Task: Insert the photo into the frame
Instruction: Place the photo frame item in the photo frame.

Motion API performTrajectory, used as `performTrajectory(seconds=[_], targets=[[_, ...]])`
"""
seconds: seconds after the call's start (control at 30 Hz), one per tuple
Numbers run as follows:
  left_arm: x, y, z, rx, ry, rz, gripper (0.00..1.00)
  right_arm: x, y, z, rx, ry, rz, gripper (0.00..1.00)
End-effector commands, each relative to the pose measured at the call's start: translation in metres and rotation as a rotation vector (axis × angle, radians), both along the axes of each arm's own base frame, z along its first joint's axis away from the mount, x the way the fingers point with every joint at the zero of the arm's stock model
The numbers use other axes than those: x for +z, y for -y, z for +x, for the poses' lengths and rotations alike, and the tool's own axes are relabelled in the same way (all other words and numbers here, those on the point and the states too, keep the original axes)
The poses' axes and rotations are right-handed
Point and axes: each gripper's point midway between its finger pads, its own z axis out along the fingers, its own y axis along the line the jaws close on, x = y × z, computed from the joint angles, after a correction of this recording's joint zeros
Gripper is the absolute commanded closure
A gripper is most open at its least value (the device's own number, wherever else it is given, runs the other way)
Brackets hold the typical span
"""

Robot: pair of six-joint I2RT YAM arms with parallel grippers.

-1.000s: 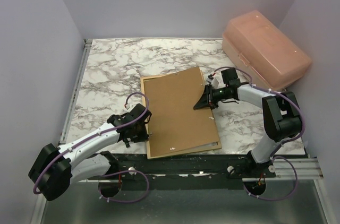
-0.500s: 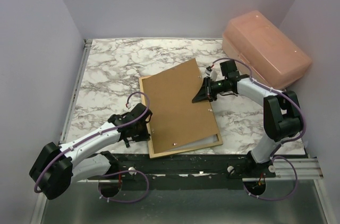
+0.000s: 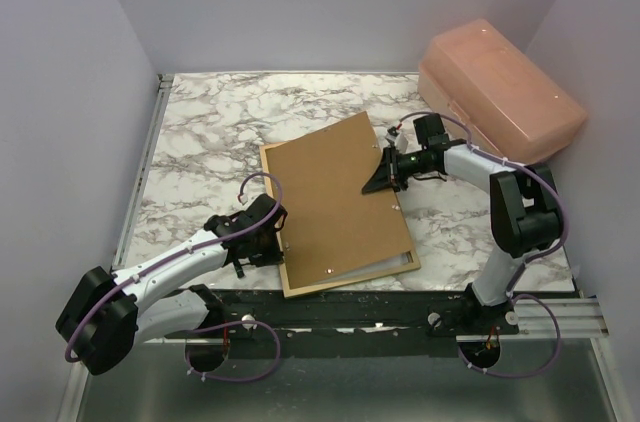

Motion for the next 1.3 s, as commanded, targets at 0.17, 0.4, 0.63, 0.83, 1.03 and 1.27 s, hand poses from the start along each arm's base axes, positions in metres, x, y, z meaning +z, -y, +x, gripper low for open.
performTrajectory(seconds=[0.17, 0.4, 0.63, 0.83, 1.03, 1.27], targets=[[-0.019, -0.019, -0.013, -0.003, -0.047, 0.093, 0.83, -0.047, 0.01, -0.009, -0.02, -0.066, -0.125, 0.69], [0.005, -0.014, -0.003, -0.018, 0.021, 0.055, 0.68, -0.06, 0.018, -0.006, -0.034, -0.051, -0.261, 0.33], [0.042, -0.007, 0.003, -0.025, 0.119, -0.03, 0.37, -0.064, 0.025, -0.005, -0.047, -0.02, -0.372, 0.15], [0.062, -0.006, 0.003, -0.028, 0.165, -0.08, 0.35, -0.064, 0.03, -0.003, -0.059, 0.011, -0.462, 0.04], [0.067, -0.008, 0.001, -0.029, 0.174, -0.088, 0.35, -0.061, 0.037, 0.002, -0.084, 0.035, -0.544, 0.0], [0.065, -0.011, -0.002, -0.021, 0.17, -0.083, 0.34, -0.061, 0.047, 0.005, -0.102, 0.048, -0.61, 0.0]])
